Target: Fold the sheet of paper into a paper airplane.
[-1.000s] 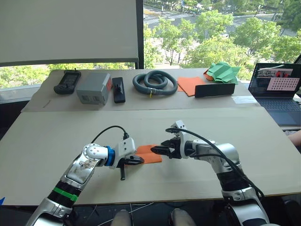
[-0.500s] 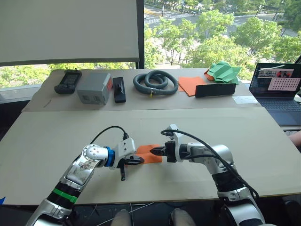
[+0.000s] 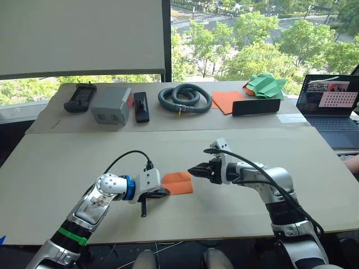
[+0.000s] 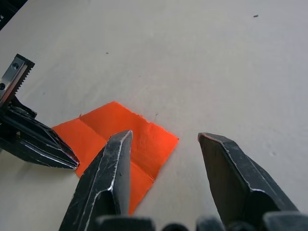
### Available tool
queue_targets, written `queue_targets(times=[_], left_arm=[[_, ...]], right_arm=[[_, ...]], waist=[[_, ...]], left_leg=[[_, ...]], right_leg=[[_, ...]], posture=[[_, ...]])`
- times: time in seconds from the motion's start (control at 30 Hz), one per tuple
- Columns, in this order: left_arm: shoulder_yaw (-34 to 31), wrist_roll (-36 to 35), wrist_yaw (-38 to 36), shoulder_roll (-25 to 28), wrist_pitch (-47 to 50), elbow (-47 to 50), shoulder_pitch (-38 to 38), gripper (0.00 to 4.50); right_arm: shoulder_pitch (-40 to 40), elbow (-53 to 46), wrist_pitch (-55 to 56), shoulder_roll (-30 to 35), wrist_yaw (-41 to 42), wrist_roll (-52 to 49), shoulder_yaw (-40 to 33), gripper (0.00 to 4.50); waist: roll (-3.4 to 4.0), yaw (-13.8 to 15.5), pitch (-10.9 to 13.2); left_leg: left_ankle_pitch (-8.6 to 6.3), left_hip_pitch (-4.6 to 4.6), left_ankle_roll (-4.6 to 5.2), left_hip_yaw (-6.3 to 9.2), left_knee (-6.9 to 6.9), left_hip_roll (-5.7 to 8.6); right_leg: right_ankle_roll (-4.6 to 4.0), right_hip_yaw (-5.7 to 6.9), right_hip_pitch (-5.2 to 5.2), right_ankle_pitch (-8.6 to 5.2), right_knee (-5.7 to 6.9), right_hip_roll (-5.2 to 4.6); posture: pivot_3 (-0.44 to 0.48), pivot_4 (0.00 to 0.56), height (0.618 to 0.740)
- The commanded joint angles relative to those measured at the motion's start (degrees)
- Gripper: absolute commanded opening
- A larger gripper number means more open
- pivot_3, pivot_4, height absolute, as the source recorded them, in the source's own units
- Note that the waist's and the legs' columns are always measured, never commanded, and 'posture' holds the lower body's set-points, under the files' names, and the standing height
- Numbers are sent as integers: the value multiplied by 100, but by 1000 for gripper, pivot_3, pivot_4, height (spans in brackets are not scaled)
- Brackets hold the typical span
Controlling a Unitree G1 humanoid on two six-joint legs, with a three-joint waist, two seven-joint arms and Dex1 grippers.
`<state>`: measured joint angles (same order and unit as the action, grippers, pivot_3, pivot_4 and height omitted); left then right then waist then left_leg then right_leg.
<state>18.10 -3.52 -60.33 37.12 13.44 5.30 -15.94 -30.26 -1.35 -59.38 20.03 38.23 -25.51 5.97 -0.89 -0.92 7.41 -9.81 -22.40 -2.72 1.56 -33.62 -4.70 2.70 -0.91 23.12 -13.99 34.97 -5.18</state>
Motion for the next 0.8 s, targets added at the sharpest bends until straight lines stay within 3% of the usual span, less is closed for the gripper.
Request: queue_targets(times=[0.03,0.8], left_arm=[[88,267,57,170,-39,30,140,0],[155,418,27,524,-86,295,329,0]], right_arm=[[64,-199,103,-66,-14,-70,5,2286],[54,269,380,-437,46,-26,127,2286]], waist=[[0,4,0],[4,8,2]], left_leg=[[-1,0,-1,0,-1,0],[-16,-1,-25,-1,-1,0]], right_leg=[[0,0,0,0,0,0],[0,0,2,0,-2,-1]], posture=[[0,150,704],[0,150,704]])
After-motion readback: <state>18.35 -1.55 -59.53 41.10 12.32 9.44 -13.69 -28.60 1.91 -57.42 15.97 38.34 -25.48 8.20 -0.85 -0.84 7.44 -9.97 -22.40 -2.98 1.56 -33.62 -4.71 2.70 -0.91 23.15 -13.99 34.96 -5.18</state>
